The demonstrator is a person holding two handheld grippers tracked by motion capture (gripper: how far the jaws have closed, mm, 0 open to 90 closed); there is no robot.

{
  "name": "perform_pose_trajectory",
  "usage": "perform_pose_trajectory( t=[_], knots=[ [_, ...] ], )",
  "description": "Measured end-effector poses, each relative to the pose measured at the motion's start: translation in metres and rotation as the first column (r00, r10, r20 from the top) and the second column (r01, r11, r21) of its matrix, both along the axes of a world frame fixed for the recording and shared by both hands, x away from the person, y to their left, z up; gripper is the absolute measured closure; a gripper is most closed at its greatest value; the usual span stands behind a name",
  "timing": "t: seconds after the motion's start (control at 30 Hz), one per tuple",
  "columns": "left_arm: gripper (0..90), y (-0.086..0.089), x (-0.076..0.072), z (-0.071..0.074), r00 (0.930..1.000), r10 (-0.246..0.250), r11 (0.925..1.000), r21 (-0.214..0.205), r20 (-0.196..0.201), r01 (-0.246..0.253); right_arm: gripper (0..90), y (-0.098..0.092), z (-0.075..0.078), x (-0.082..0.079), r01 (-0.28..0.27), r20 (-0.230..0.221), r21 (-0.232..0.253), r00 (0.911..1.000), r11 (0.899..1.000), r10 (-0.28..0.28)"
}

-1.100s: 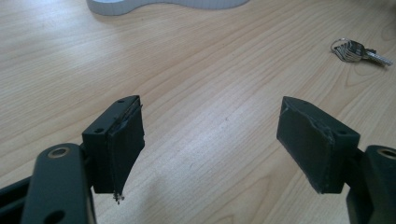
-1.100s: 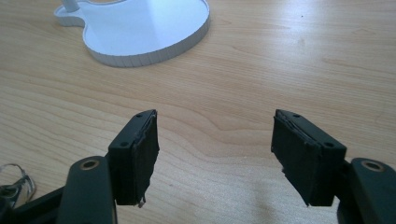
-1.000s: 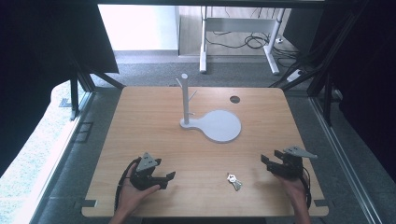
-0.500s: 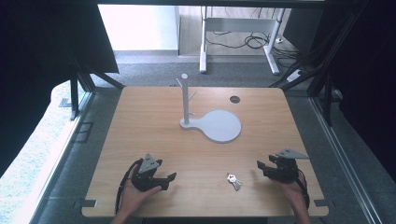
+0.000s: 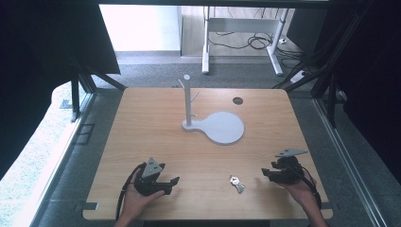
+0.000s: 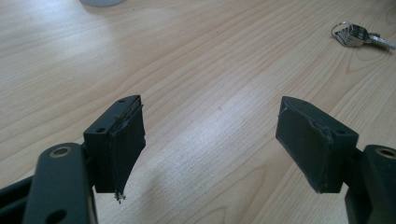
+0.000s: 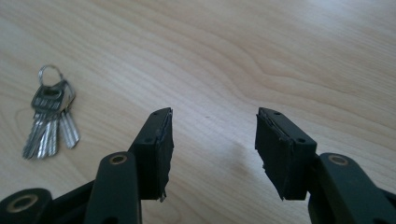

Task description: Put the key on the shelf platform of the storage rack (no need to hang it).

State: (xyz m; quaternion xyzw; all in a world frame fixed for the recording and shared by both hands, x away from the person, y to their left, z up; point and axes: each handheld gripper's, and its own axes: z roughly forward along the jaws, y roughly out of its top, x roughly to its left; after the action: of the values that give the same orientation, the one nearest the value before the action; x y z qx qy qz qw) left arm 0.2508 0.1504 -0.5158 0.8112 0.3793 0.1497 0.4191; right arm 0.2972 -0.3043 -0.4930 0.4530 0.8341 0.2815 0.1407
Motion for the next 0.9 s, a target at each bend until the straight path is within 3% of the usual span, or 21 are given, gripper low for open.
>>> perform_pose_trajectory(
  t=[0.03, 0.13, 0.3, 0.73, 0.9],
  knots=[
    [24.1, 0.001, -0.001, 0.001, 1.0, 0.004, 1.0, -0.004, 0.004, -0.004, 48.4, 0.006, 0.004, 0.001, -0.024, -0.025, -0.024, 0.9994, 0.999, 0.024],
    [24.2, 0.002, -0.001, 0.001, 0.9999, 0.008, 0.9999, -0.006, 0.01, -0.008, 49.9, 0.016, 0.012, 0.001, -0.047, -0.053, -0.027, 0.9976, 0.999, 0.045],
    [24.2, 0.003, 0.0, 0.0, 0.9999, 0.01, 0.9999, -0.01, 0.005, -0.01, 50.8, 0.031, 0.019, 0.003, -0.085, -0.075, -0.041, 0.9938, 0.996, 0.082],
    [24.2, 0.002, -0.001, -0.001, 0.9998, 0.016, 0.9998, -0.009, 0.009, -0.016, 48.5, 0.066, 0.021, 0.008, -0.154, -0.13, -0.039, 0.9805, 0.987, 0.148],
    [24.1, 0.003, -0.001, 0.0, 0.9998, 0.018, 0.9998, -0.009, 0.005, -0.018, 50.5, 0.086, 0.023, 0.007, -0.2, -0.149, -0.032, 0.9698, 0.979, 0.193]
  ],
)
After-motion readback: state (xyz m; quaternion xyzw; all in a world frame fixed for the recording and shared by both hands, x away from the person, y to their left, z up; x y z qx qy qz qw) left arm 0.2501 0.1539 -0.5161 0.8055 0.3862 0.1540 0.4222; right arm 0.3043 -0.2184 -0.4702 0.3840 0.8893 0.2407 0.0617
